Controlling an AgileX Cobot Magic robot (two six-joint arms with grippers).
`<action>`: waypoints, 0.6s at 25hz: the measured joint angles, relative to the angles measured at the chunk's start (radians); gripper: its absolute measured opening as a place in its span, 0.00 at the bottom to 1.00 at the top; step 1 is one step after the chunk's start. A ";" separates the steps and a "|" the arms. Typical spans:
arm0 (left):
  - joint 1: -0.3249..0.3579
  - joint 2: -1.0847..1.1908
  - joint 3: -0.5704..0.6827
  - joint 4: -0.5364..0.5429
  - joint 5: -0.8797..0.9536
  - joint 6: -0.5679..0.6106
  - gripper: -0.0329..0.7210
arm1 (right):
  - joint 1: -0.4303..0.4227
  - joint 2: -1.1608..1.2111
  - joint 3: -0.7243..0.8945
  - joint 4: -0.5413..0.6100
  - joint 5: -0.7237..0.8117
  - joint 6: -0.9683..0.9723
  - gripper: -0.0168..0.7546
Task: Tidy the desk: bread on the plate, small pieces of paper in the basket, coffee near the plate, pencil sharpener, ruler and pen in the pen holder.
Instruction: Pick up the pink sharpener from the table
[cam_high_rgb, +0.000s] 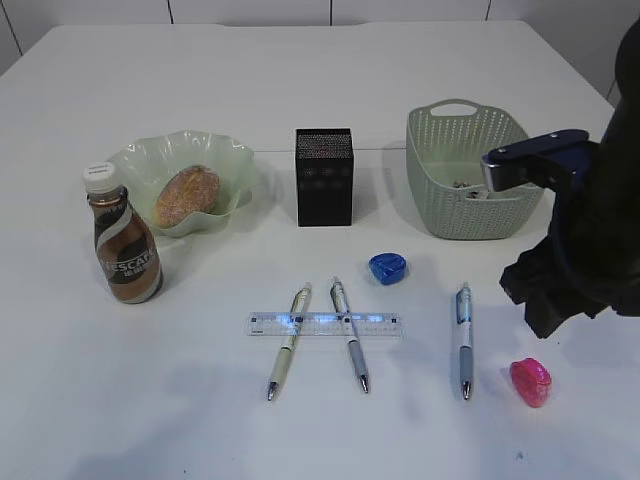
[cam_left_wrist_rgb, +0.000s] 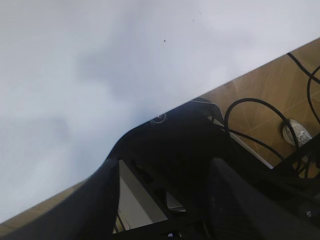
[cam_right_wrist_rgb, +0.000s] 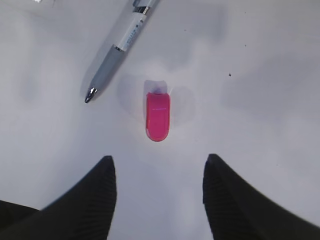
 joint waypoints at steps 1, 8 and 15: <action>0.000 0.000 0.000 0.000 0.000 0.000 0.57 | 0.000 0.000 0.000 0.000 -0.001 0.000 0.59; 0.000 0.000 0.000 0.000 0.000 0.000 0.57 | 0.000 0.048 0.010 -0.005 -0.007 0.000 0.59; 0.000 0.000 0.000 0.000 0.000 0.000 0.57 | 0.000 0.091 0.016 -0.005 -0.042 0.000 0.59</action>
